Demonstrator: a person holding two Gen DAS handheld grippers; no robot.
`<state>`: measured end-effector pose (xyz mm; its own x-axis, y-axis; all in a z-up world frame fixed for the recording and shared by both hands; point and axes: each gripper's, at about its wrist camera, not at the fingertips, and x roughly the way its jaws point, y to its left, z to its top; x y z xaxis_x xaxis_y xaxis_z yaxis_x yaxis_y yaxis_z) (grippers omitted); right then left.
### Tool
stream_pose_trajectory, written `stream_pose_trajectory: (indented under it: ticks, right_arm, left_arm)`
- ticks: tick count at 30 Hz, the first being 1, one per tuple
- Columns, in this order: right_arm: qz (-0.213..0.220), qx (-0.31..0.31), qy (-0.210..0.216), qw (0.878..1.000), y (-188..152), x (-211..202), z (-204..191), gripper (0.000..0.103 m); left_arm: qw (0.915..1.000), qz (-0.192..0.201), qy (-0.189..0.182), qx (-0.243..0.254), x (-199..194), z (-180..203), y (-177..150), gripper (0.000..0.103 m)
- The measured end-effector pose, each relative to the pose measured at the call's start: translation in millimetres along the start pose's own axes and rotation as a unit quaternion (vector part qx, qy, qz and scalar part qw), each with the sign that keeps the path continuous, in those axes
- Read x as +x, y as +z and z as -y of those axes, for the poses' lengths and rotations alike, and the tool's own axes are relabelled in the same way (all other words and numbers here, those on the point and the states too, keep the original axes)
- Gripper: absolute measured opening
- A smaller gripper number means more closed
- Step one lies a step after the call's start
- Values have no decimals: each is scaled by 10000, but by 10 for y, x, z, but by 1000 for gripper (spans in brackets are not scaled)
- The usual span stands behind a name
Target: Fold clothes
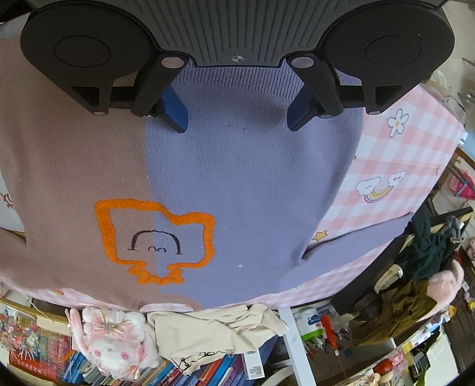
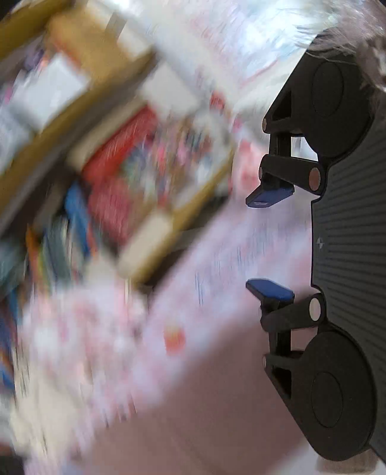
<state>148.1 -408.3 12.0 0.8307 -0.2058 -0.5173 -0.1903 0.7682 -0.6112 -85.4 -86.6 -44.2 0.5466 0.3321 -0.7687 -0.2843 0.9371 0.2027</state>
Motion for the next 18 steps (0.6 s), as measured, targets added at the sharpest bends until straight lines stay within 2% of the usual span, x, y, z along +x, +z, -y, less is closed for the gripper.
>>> stream_pose_trajectory:
  ticks: [8,10,13,15,18]
  right_arm:
    - [145,-192,697,9973,-74,-225,-245,54]
    - [165,-119,1137,9933,-72,-345,-374,55]
    - [130,53,2112,9773,-94,-620,-639,58]
    - [32,207,2619,9649,-120,-768,-794,58]
    - [-157,463,3017,9521,-202,-981,-987,58]
  left_arm:
    - [10000,-40,-14,-37,-34,-91,-26,76]
    - [10000,-4,60,-35,-49,-133,-25,76]
    - [9997,77,204,-88,-66,-239,-9,76]
    - [9994,99,277,-160,-63,-342,12,76]
    - [9990,122,368,-237,-43,-502,53,76]
